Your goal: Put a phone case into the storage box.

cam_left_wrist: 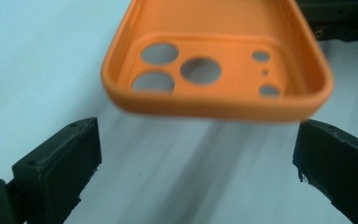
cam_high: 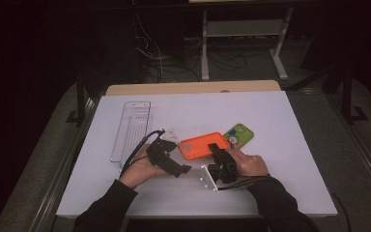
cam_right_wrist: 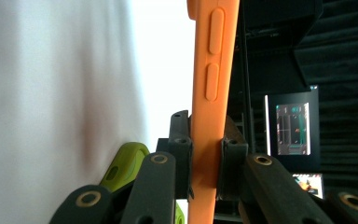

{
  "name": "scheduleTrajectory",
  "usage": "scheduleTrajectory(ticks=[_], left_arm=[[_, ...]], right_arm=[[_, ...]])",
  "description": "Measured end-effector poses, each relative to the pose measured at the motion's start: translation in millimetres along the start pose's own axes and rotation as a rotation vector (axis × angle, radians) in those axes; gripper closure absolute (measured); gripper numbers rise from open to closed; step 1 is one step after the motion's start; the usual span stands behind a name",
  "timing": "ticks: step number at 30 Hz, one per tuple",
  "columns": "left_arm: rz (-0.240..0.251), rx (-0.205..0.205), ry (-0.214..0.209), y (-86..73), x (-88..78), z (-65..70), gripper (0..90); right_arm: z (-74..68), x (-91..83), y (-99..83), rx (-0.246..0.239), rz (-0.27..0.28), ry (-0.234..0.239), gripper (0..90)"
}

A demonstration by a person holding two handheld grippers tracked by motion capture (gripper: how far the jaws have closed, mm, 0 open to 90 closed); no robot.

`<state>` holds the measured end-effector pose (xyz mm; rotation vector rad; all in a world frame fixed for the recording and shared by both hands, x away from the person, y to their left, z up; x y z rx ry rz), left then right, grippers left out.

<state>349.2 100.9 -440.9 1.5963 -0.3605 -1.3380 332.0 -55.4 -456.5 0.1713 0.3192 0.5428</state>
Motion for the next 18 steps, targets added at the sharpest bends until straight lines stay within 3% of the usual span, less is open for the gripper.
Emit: scheduleTrajectory(ticks=[1,3,5,7,9,10,11,12,15,16,17,18], left_arm=[[0.0,0.0,0.0,0.0,0.0,0.0,0.7],[-0.003,0.005,0.001,-0.4,-0.3,-1.1,0.6],[0.004,-0.013,0.019,-0.4,0.8,-0.9,0.0],[-0.005,0.012,0.019,-1.0,0.1,-2.5,0.0],[-0.002,0.012,0.024,-0.9,0.3,-2.3,0.0],[-0.003,0.009,0.026,-1.0,0.2,-2.4,0.0],[-0.003,0.009,0.026,-1.0,0.2,-2.4,0.0],[0.004,0.0,0.033,-1.1,0.6,-2.2,0.0],[0.016,-0.018,0.036,-0.7,1.6,-0.9,0.0],[0.005,0.009,0.035,-0.8,0.8,-2.9,0.0],[0.016,-0.006,0.037,-0.7,2.0,-1.8,0.0],[0.017,-0.003,0.037,-0.6,2.3,-2.0,0.0]], right_arm=[[0.0,0.0,0.0,0.0,0.0,0.0,77.5],[0.4,-1.7,-2.9,0.08,-0.006,0.004,77.5],[0.2,-2.4,-3.8,0.121,-0.008,0.01,77.5],[1.6,-2.7,-5.1,0.155,-0.004,0.023,77.4],[4.6,-2.5,-5.8,0.161,0.004,0.011,77.4],[5.7,-2.7,-8.0,0.192,0.001,0.022,77.4],[5.7,-2.7,-8.0,0.192,0.001,0.022,77.4],[6.0,-3.0,-9.3,0.245,-0.001,0.026,77.4],[7.7,-3.0,-10.7,0.276,0.002,0.04,77.4],[9.9,-2.1,-11.3,0.296,0.024,0.043,77.4],[9.6,-3.3,-10.4,0.363,0.016,0.036,77.4],[10.0,-3.2,-10.5,0.388,0.024,0.047,77.5]])
Point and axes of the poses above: each handheld gripper's, and its own axes: x roughly forward along the jaws, y roughly out of its top, z roughly to its right, the point moved 6 cm from there along x, roughly forward along the jaws, and after that the axes turned 14 degrees about z, right-handed, at the moved point
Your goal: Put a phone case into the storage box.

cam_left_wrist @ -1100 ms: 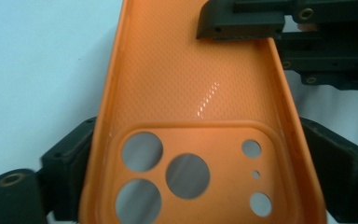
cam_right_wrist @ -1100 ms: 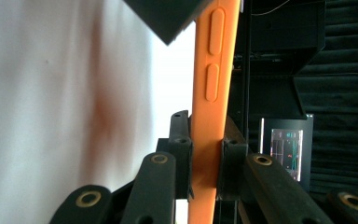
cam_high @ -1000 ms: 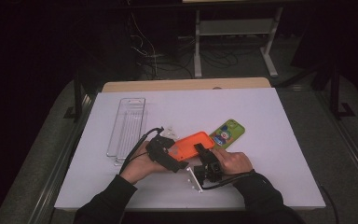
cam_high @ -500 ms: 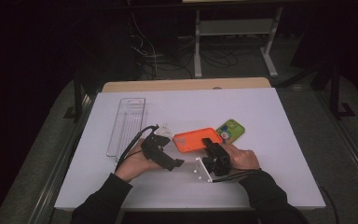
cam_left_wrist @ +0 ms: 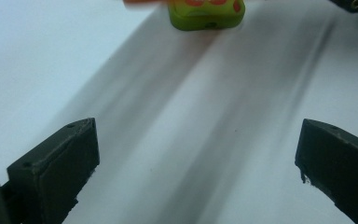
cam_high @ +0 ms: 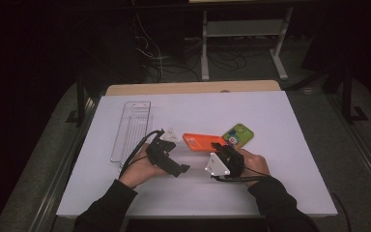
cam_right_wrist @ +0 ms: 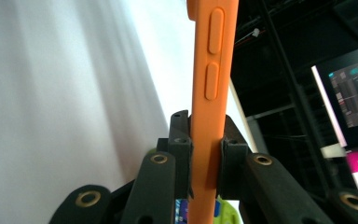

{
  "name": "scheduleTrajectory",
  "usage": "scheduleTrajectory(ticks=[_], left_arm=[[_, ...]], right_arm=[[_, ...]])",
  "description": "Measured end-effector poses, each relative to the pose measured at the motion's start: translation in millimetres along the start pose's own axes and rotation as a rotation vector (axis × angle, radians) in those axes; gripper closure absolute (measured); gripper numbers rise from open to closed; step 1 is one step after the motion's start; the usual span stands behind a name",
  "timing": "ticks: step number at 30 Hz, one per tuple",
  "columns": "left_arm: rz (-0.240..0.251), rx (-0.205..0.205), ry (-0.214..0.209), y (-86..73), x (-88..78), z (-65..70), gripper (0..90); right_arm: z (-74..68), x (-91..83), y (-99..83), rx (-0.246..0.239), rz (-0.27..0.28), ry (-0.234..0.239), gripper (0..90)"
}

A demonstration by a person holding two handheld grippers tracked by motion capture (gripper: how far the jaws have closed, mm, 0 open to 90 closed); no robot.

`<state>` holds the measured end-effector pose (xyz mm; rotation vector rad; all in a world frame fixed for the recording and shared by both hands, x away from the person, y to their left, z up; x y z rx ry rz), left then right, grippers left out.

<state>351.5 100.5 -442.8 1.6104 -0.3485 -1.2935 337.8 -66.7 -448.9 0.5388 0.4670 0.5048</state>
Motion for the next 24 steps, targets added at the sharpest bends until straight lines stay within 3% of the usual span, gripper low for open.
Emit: scheduleTrajectory(ticks=[1,2,4,5,6,7,9,11,12,13,14,15,16,19,22,23,24], left_arm=[[-0.017,0.015,-0.002,-0.5,-1.1,-1.1,0.0],[-0.017,0.015,-0.002,-0.5,-1.1,-1.1,0.0],[-0.012,0.002,0.003,-0.7,-0.2,-0.1,0.0],[-0.013,0.002,0.003,-0.9,-0.1,-0.1,0.0],[-0.023,0.009,0.002,-1.3,-0.7,-1.0,0.0],[-0.023,0.009,0.002,-1.3,-0.7,-1.0,0.0],[-0.038,0.022,0.001,-2.0,-2.2,-3.0,0.0],[-0.038,0.027,0.002,-1.8,-2.4,-3.7,0.0],[-0.035,0.023,0.002,-1.6,-2.7,-3.6,0.0],[-0.035,0.023,0.002,-1.6,-2.7,-3.6,0.0],[-0.028,0.033,0.007,-1.4,-2.8,-3.2,0.0],[-0.028,0.033,0.007,-1.4,-2.8,-3.2,0.0],[-0.026,0.038,0.007,-1.5,-2.6,-3.2,0.0],[-0.029,0.037,0.005,-1.5,-2.7,-3.2,0.0],[-0.026,0.014,0.011,-1.9,-2.5,-2.5,0.0],[-0.026,0.014,0.011,-1.9,-2.5,-2.5,0.0],[-0.027,0.011,0.008,-2.1,-2.5,-3.0,0.0]], right_arm=[[1.1,-0.4,0.1,0.023,0.002,-0.002,77.4],[1.1,-0.4,0.1,0.023,0.002,-0.002,77.4],[1.4,-1.6,-0.3,0.089,-0.002,0.004,77.5],[3.4,-2.3,-1.3,0.096,0.0,0.017,77.4],[4.9,-2.2,-1.7,0.171,0.017,0.028,77.5],[4.9,-2.2,-1.7,0.171,0.017,0.028,77.5],[10.1,-3.1,-3.6,0.242,0.026,0.032,77.5],[11.4,-3.3,-4.2,0.264,0.026,0.036,77.5],[13.6,-3.7,-4.9,0.303,0.032,0.04,77.5],[13.6,-3.7,-4.9,0.303,0.032,0.04,77.5],[14.9,-4.2,-6.0,0.346,0.031,0.051,77.5],[14.9,-4.2,-6.0,0.346,0.031,0.051,77.5],[15.1,-3.9,-5.7,0.415,0.033,0.049,77.5],[18.0,-3.2,-8.7,0.45,0.032,0.07,77.5],[20.0,-3.7,-10.1,0.53,0.035,0.079,77.5],[20.0,-3.7,-10.1,0.53,0.035,0.079,77.5],[22.0,-4.0,-11.0,0.576,0.042,0.082,77.5]])
Point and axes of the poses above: each handheld gripper's, and its own axes: x roughly forward along the jaws, y roughly out of its top, z roughly to its right, the point moved 6 cm from there along x, roughly forward along the jaws, and after that the axes turned 14 degrees about z, right-handed, at the moved point
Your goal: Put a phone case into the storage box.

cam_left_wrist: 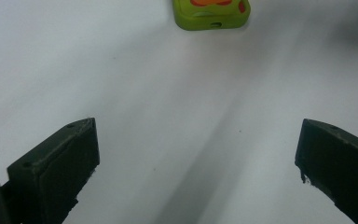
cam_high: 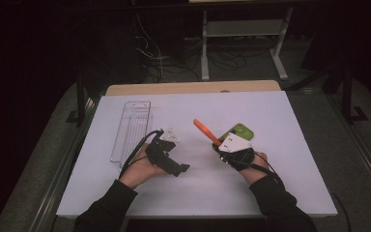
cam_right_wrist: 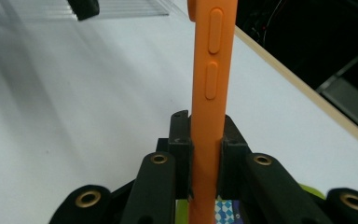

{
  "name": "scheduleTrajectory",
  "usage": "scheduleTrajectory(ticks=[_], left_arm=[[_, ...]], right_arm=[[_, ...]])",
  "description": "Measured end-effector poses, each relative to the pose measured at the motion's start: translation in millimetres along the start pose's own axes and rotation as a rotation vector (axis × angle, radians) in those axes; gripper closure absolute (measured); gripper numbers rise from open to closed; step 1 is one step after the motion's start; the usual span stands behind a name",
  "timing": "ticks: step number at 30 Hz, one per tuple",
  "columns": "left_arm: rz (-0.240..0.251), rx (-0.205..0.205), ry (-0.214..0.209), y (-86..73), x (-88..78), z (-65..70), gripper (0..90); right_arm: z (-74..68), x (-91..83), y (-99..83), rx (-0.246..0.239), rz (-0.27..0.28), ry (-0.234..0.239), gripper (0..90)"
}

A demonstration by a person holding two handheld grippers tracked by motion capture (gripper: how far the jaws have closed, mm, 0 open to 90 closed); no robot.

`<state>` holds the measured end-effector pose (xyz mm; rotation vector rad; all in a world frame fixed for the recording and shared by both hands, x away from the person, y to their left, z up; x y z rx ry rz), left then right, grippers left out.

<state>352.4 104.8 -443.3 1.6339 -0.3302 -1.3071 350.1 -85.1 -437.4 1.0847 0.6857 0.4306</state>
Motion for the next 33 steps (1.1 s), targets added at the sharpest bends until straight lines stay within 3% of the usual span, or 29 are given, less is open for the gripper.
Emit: scheduleTrajectory(ticks=[2,4,5,9,10,11,13,15,16,17,18,24,26,27,28,33], left_arm=[[0.003,-0.001,0.001,0.3,0.0,0.1,0.0],[0.004,-0.002,-0.001,0.5,-0.1,0.0,0.0],[0.007,-0.005,0.0,0.6,0.0,-0.4,0.0],[0.008,-0.007,0.002,0.7,-0.3,-0.8,0.0],[0.01,-0.004,0.005,0.9,-0.6,-1.6,0.0],[0.01,-0.004,0.005,0.9,-0.6,-1.6,0.0],[0.017,-0.002,0.01,1.4,-1.0,-2.1,0.0],[0.025,-0.006,0.013,2.3,-1.7,-2.4,0.0],[0.033,-0.013,0.019,3.2,-2.4,-3.0,0.0],[0.033,-0.013,0.019,3.2,-2.4,-3.0,0.0],[0.041,-0.016,0.014,4.7,-3.6,-3.9,0.0],[0.092,-0.041,-0.003,16.3,-9.9,-5.7,0.0],[0.144,-0.061,-0.02,26.9,-14.6,-8.2,0.0],[0.144,-0.061,-0.02,26.9,-14.6,-8.2,0.0],[0.178,-0.088,-0.031,34.0,-17.5,-9.4,0.0],[0.22,-0.113,-0.043,46.5,-18.5,-13.1,0.0]], right_arm=[[1.1,-0.9,0.6,0.054,0.002,0.0,77.5],[3.5,-0.9,0.6,0.077,0.007,0.003,77.5],[6.2,-1.4,0.0,0.125,0.009,0.01,77.5],[9.7,-1.4,-1.8,0.186,0.01,0.025,77.6],[11.1,-1.4,-2.6,0.245,0.01,0.037,77.6],[11.1,-1.4,-2.6,0.245,0.01,0.037,77.6],[10.3,-0.8,-1.7,0.34,0.02,0.05,77.7],[11.1,-0.5,-1.9,0.367,0.024,0.052,77.6],[12.0,-0.3,-1.7,0.422,0.034,0.057,77.7],[12.0,-0.3,-1.7,0.422,0.034,0.057,77.7],[11.5,-0.1,-1.5,0.462,0.037,0.063,77.7],[4.5,2.6,-1.8,0.479,0.034,0.077,77.7],[1.5,3.3,-0.7,0.472,0.033,0.083,77.8],[-0.1,3.5,0.3,0.478,0.031,0.083,77.8],[-1.3,4.0,1.0,0.473,0.033,0.087,77.8],[-7.5,6.5,4.9,0.469,0.038,0.098,77.8]])
Point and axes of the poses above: each handheld gripper's, and its own axes: x roughly forward along the jaws, y roughly out of its top, z roughly to its right, the point moved 6 cm from there along x, roughly forward along the jaws, and after that the axes turned 14 degrees about z, right-handed, at the moved point
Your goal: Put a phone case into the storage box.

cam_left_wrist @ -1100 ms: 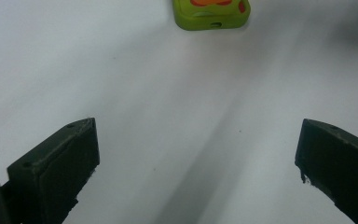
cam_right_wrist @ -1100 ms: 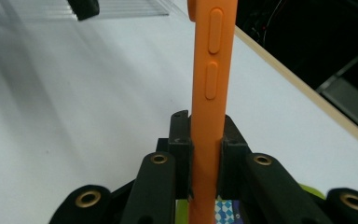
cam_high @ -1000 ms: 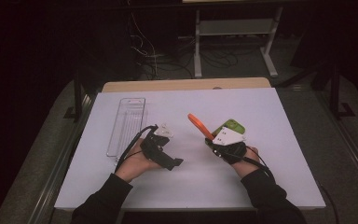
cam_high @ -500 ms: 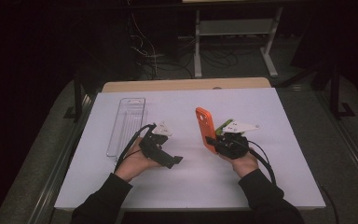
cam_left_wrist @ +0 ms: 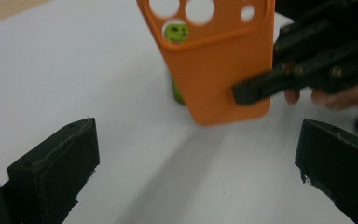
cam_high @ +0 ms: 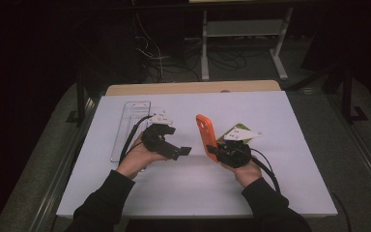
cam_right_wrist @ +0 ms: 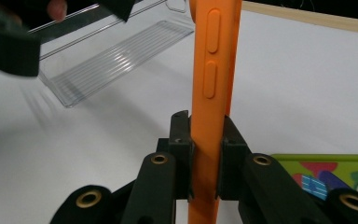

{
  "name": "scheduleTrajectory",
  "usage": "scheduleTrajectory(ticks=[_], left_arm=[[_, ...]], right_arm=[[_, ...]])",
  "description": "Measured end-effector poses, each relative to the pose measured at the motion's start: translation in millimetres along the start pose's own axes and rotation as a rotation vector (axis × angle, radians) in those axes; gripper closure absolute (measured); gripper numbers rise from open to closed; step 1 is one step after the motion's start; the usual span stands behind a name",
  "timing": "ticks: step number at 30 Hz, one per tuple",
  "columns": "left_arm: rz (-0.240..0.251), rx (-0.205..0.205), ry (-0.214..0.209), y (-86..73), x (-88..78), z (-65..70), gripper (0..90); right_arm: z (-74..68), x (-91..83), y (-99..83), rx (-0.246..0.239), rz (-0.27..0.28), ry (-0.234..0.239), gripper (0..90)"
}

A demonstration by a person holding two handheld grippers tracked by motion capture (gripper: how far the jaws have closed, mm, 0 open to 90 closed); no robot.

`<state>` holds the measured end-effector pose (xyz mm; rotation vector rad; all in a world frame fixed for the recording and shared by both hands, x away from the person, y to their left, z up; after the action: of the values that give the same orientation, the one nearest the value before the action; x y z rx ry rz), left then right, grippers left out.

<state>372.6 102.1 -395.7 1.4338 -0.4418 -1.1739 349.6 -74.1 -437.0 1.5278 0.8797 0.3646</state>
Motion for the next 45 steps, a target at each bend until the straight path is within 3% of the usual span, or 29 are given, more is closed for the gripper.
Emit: scheduleTrajectory(ticks=[7,19,21,35,45], left_arm=[[0.045,-0.03,-0.03,19.9,10.2,-1.5,0.0],[0.048,-0.036,-0.074,30.4,25.4,-0.7,0.0],[0.056,-0.06,-0.071,31.4,28.5,2.1,0.0],[0.075,-0.034,-0.077,35.1,41.4,7.5,0.0],[0.112,-0.054,-0.068,38.2,38.7,6.5,10.4]], right_arm=[[-8.4,3.9,0.2,0.001,0.004,0.017,77.8],[-20.1,5.7,2.4,0.0,0.012,0.04,77.8],[-21.1,6.0,3.0,-0.005,0.019,0.044,77.8],[-26.9,6.2,4.5,-0.012,0.025,0.062,77.8],[-27.1,6.4,4.1,-0.011,0.025,0.061,77.7]])
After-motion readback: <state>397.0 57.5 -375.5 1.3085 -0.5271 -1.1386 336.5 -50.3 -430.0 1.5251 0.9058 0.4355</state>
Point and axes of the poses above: each handheld gripper's, and its own axes: x roughly forward along the jaws, y roughly out of its top, z roughly to its right, the point moved 6 cm from there along x, roughly forward along the jaws, and after that the axes turned 14 degrees about z, right-handed, at the moved point
